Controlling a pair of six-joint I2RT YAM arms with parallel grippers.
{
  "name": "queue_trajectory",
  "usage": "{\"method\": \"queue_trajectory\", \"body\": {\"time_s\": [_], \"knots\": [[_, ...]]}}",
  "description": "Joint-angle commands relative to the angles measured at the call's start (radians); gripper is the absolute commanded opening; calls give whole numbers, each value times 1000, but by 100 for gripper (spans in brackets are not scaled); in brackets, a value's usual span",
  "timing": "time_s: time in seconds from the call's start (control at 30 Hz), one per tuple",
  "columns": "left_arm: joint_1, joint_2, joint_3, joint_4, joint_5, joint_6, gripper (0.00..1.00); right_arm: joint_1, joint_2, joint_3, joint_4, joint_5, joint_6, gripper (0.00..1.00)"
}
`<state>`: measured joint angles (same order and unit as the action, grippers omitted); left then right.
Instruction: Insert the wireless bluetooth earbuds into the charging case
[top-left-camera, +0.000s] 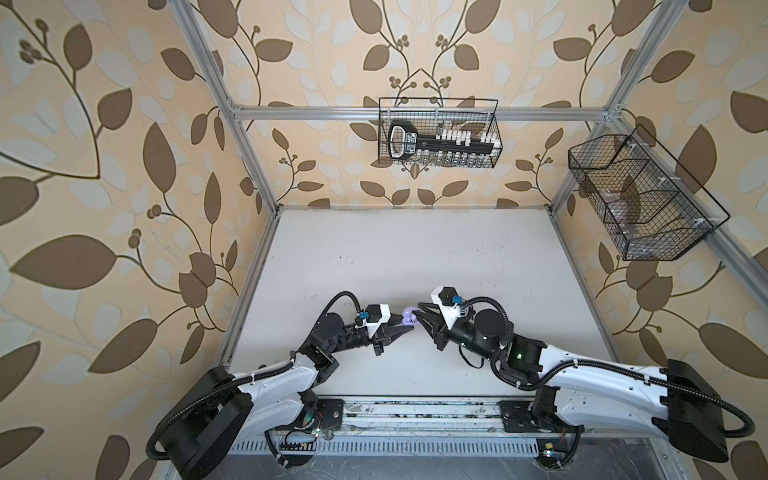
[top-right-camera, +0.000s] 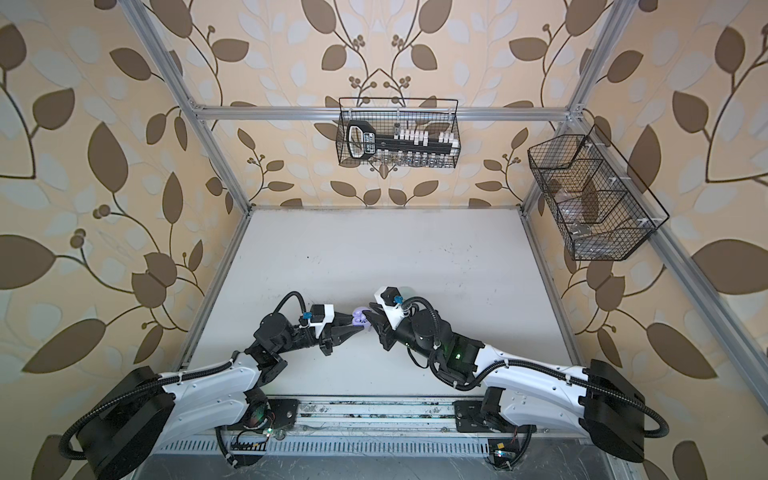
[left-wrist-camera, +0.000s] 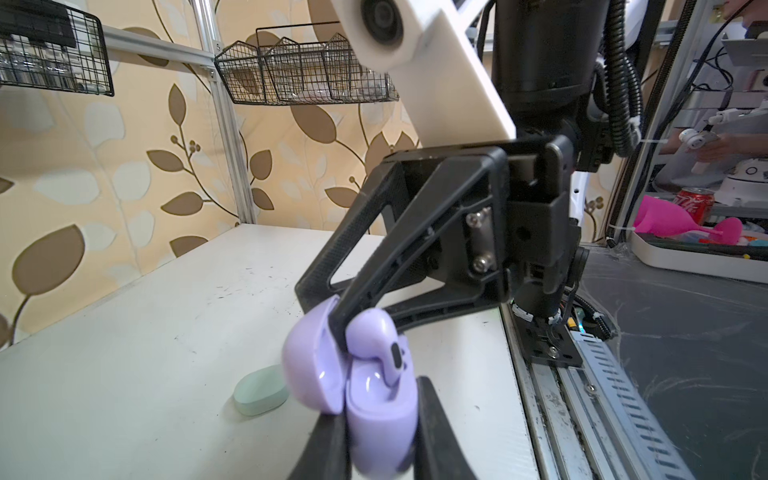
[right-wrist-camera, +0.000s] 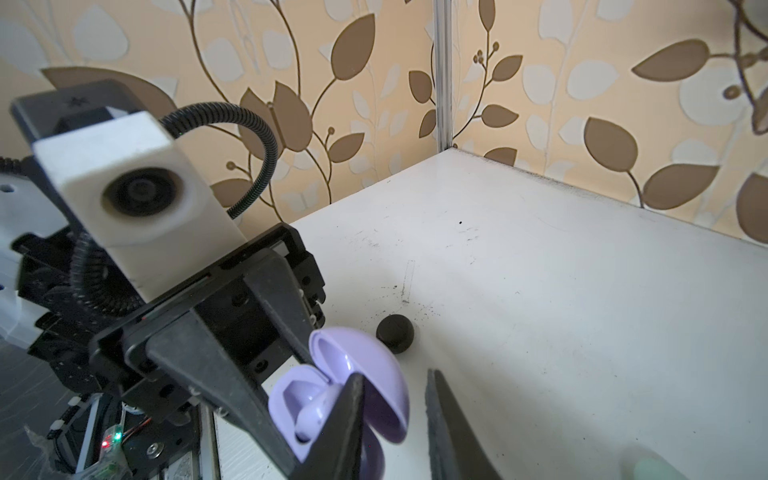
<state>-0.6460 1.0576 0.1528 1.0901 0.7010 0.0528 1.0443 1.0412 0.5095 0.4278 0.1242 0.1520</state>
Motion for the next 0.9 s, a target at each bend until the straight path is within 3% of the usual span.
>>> {"method": "queue_trajectory", "body": {"time_s": [0.0, 0.27, 0.43, 0.63, 0.87], "knots": [[-17, 16, 48, 81, 94, 9, 0, 13, -23, 25, 36, -108, -63, 30], [-17, 33, 68, 68, 161, 15, 0, -2, -17, 40, 6, -127, -103, 43], [-17, 15, 66, 45, 163, 29, 0, -28, -24, 39, -9, -120, -108, 59], [-17, 24, 69, 54, 160, 19, 0, -59, -49, 44, -24, -134, -74, 60], [-17, 46, 70, 69, 141, 16, 0, -68, -120, 49, -74, -42, -51, 62]]}}
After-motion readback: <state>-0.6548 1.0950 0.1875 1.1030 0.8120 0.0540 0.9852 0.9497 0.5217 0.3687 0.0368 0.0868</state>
